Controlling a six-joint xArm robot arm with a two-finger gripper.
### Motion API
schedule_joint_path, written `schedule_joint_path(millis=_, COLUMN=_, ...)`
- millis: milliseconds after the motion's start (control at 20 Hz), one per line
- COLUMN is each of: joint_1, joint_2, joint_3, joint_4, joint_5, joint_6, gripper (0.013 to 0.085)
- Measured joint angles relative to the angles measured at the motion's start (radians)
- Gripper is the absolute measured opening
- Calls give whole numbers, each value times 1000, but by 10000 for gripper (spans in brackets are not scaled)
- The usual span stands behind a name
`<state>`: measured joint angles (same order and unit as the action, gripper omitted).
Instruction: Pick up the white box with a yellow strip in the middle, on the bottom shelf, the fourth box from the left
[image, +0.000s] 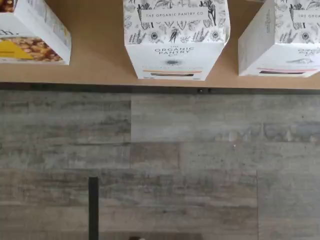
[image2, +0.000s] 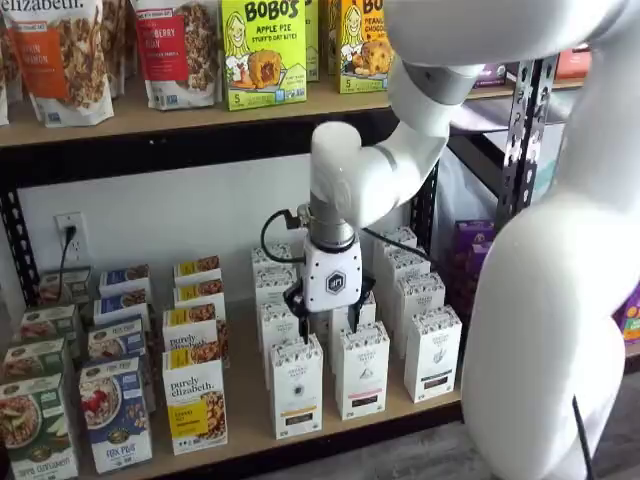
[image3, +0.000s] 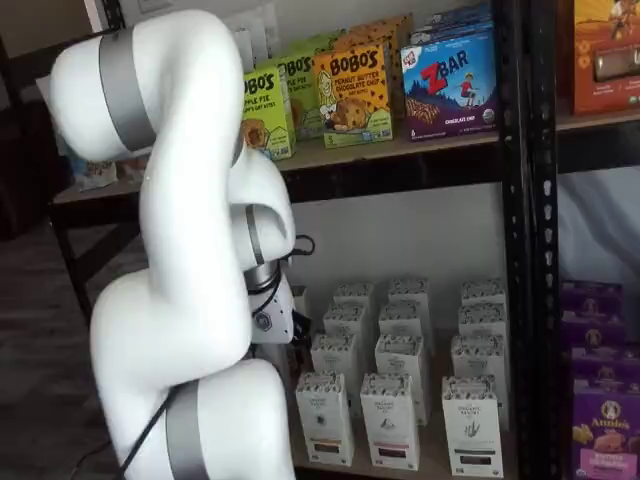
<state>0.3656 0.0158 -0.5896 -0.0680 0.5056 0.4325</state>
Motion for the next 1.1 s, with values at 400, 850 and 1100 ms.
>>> schedule_joint_path(millis=400, joint_1=-3, joint_2=107, joint_3=-48, joint_4=-207, joint_5=-107, joint_6=189, gripper=850)
schedule_joint_path(millis=850, joint_1=-11, joint_2=235, joint_3=-166, joint_4=-173, joint_5=-66, joint_6=148, gripper=850)
schedule_joint_path(millis=1100, joint_1=-34, joint_2=324, joint_3=-224, joint_4=-138, joint_5=-117, joint_6=96, gripper=850)
